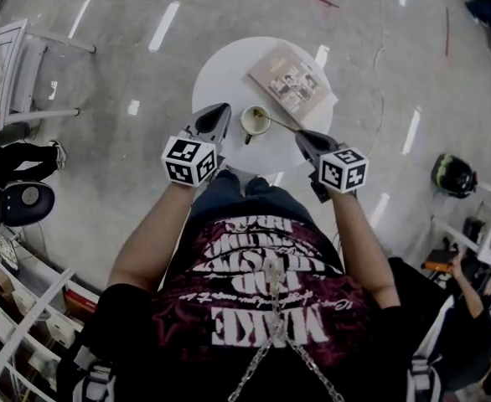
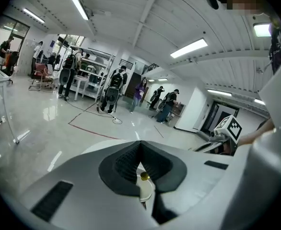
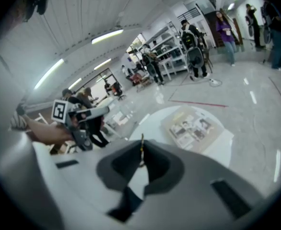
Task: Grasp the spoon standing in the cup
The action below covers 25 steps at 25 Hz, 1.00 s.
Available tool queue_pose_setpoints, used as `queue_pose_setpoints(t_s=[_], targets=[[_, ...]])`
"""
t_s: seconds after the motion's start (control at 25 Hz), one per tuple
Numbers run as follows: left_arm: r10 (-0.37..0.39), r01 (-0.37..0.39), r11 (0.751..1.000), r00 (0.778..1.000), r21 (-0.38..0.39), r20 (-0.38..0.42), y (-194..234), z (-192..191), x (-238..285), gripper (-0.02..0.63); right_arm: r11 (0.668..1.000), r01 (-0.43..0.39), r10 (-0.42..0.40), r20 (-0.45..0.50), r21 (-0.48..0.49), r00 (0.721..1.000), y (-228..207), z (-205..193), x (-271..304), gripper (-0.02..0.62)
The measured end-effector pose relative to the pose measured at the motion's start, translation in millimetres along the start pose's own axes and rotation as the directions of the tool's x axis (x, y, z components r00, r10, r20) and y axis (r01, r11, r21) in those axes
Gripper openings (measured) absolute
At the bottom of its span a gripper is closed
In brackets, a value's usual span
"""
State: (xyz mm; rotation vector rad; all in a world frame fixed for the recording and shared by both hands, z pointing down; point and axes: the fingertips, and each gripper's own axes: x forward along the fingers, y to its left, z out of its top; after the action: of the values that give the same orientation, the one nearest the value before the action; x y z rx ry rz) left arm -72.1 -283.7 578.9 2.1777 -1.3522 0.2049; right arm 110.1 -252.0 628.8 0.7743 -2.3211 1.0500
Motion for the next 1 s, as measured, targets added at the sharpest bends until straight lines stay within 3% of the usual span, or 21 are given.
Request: queue_pose_setpoints(t_s=[0.6, 1.0], targets=[[0.024, -0.023, 1.0, 0.998, 0.018, -0.06, 6.1, -30.4, -9.9, 0.025, 0.995, 0.069, -0.059, -0.128, 0.07, 0.99, -35.3, -50.8, 55.0, 0.035], [0.043, -0.041, 0.999, 0.998, 0.025, -0.055, 10.2, -29.0, -22.7, 0.025, 0.994, 0.11, -0.105, -0.151, 0.024, 0.983, -37.8, -59.6, 68.9, 0.037]])
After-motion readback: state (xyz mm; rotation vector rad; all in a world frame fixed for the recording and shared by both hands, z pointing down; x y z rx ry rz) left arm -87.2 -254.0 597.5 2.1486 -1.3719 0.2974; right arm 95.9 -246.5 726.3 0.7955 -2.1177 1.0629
